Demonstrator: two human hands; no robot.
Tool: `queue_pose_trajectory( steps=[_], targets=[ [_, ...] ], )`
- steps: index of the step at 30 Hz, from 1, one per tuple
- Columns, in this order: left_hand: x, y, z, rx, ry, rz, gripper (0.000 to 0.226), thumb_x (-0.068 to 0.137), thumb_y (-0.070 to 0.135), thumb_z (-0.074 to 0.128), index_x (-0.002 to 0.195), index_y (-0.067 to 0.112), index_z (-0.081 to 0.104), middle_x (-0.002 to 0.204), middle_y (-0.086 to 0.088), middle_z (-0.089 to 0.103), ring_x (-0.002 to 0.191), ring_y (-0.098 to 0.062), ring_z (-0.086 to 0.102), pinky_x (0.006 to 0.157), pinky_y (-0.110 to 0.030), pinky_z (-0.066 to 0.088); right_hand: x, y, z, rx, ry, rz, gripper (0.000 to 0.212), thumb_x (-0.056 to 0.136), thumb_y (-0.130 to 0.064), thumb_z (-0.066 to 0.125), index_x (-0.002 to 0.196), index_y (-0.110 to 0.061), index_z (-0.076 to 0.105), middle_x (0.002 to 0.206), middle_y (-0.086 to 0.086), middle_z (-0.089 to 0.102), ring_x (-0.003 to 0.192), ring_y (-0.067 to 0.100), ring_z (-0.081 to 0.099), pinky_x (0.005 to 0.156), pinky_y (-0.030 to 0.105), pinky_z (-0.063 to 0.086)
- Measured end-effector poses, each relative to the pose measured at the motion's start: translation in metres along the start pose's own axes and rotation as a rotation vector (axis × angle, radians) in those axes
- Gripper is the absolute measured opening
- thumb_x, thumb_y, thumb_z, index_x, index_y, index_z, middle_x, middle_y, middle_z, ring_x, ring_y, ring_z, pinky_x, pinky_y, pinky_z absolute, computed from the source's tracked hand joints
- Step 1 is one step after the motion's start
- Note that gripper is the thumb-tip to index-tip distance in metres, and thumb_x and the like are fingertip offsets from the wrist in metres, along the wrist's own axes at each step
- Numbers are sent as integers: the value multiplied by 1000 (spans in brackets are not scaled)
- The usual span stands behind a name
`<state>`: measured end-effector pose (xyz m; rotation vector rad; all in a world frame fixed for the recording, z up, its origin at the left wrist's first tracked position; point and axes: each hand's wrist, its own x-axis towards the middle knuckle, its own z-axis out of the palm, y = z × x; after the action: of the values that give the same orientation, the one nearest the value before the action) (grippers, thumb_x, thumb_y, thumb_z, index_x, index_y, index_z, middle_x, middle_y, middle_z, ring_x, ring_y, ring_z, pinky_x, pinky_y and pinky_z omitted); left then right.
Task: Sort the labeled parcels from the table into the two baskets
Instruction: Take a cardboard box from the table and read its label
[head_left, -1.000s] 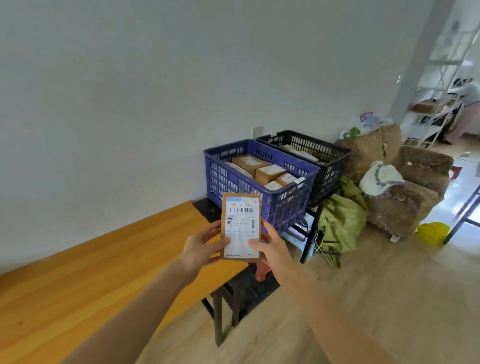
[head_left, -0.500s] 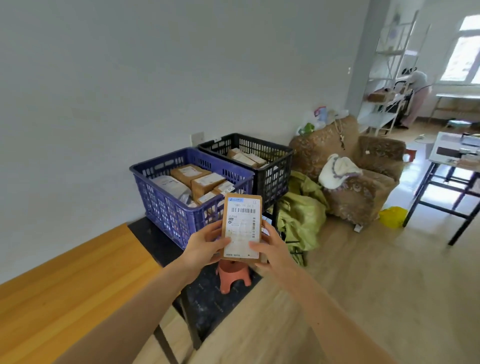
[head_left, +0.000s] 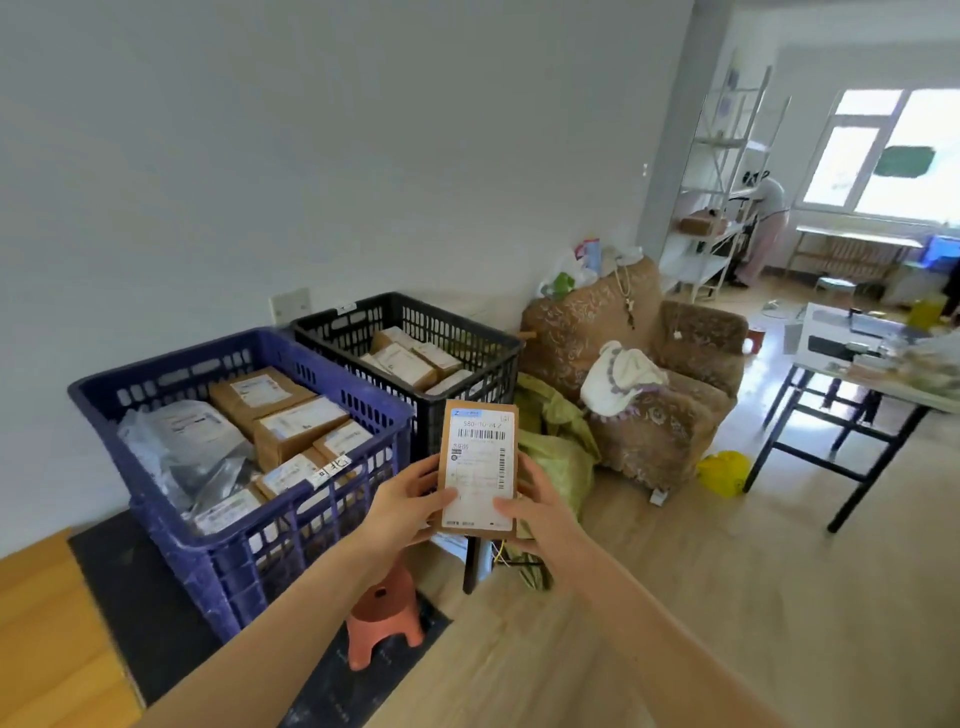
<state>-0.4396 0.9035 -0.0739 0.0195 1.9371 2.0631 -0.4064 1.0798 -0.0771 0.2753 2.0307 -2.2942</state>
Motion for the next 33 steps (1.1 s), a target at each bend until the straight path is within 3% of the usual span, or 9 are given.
queue_pose_trajectory(
  steps=[2,7,11,13,17,20,25,31,33],
  targets=[
    [30,6,11,-22,-1,8,47,89,4,64,129,26,54,116,2,68,102,-23,68,84,-44,57,30,-11,-14,-2,-1,-4,68,86,9,57,141,-26,39,125,6,60,107,24,63,76,39,59],
    [91,22,32,-22,-2,16,47,89,7,65,129,28,54,115,6,69,98,-17,69,66,-27,57,88,-27,-43,-10,12,-12,69,86,5,61,142,-29,39,125,5,61,108,25,63,74,37,58],
    [132,28,48,-35,40,21,49,88,5,66,131,25,54,113,4,69,98,-19,69,75,-34,59,135,-36,-64,-3,7,-19,66,87,2,61,142,-28,40,123,6,62,107,28,64,86,50,56],
    [151,31,55,-35,66,27,48,88,6,66,130,25,54,114,4,69,97,-18,70,75,-33,59,158,-41,-73,-13,-21,-30,62,89,1,60,139,-31,41,120,3,63,104,24,65,84,46,57],
    [187,42,69,-1,98,90,43,89,14,66,128,30,55,110,9,71,94,-10,70,70,-26,59,207,-59,-94,-17,-88,-6,56,91,-3,58,134,-36,42,116,-1,63,92,14,67,60,25,57],
    [214,55,82,-2,136,123,43,90,17,65,129,30,54,112,10,70,94,-5,69,65,-17,55,246,-76,-111,-94,-183,-6,54,94,-11,56,136,-40,40,122,-4,62,102,13,63,61,24,53],
    [258,77,104,30,267,145,56,90,18,64,142,25,43,129,3,61,112,-18,62,99,-44,49,314,-103,-134,-147,-305,-16,53,95,-13,56,138,-39,40,119,-4,65,106,16,61,74,32,53],
    [304,98,117,53,437,158,59,90,12,64,143,25,41,130,4,59,114,-18,61,97,-45,50,390,-121,-141,-153,-463,-53,51,93,-15,59,131,-45,43,117,-9,67,99,11,66,67,25,56],
    [314,103,115,60,493,142,57,90,11,64,141,26,43,131,4,59,113,-19,61,98,-46,49,409,-122,-136,-156,-517,-57,51,93,-17,59,132,-45,43,118,-11,66,105,13,64,75,31,57]
  ],
)
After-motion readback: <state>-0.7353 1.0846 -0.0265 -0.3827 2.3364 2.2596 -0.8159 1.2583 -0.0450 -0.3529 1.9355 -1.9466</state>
